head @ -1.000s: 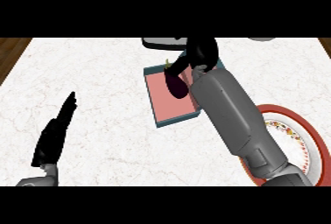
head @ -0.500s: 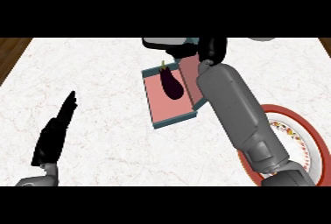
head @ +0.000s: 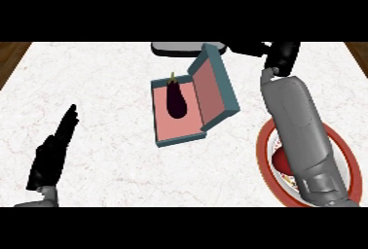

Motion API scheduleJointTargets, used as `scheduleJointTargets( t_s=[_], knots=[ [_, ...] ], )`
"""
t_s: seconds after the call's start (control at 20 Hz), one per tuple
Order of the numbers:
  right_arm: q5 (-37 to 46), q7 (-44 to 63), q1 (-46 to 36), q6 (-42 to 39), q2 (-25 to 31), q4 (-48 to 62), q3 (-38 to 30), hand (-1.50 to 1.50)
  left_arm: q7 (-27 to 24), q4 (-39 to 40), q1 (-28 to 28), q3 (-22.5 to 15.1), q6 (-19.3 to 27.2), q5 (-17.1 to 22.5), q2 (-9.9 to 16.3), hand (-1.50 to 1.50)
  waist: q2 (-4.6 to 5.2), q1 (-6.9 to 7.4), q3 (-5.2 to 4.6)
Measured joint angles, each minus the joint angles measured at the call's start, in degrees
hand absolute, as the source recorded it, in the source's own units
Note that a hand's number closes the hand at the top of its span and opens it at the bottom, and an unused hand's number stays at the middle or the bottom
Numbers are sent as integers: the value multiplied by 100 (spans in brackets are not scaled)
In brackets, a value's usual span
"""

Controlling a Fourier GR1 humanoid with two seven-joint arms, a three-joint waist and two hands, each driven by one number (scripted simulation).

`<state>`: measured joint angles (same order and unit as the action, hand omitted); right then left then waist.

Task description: Pick the eggplant from the plate and place it in the cardboard box

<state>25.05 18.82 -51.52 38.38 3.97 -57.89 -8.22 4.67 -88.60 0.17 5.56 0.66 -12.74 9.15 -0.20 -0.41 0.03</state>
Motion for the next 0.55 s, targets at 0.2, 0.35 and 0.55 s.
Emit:
scheduleJointTargets(
  t_s=[0.2,0.35,0.55],
  knots=[
    [-206,215,671,-203,435,-907,-214,-150,69,-120,69,18,7,10,-5,0,-20,-58,-1],
    [-517,321,1288,-585,831,-1751,-419,-150,22,-102,108,-8,68,-38,-62,0,-27,-100,-1],
    [-1167,195,2269,-1243,1299,-2742,-813,-150,25,-153,168,-29,42,-30,-83,0,-22,-100,0]
  ],
)
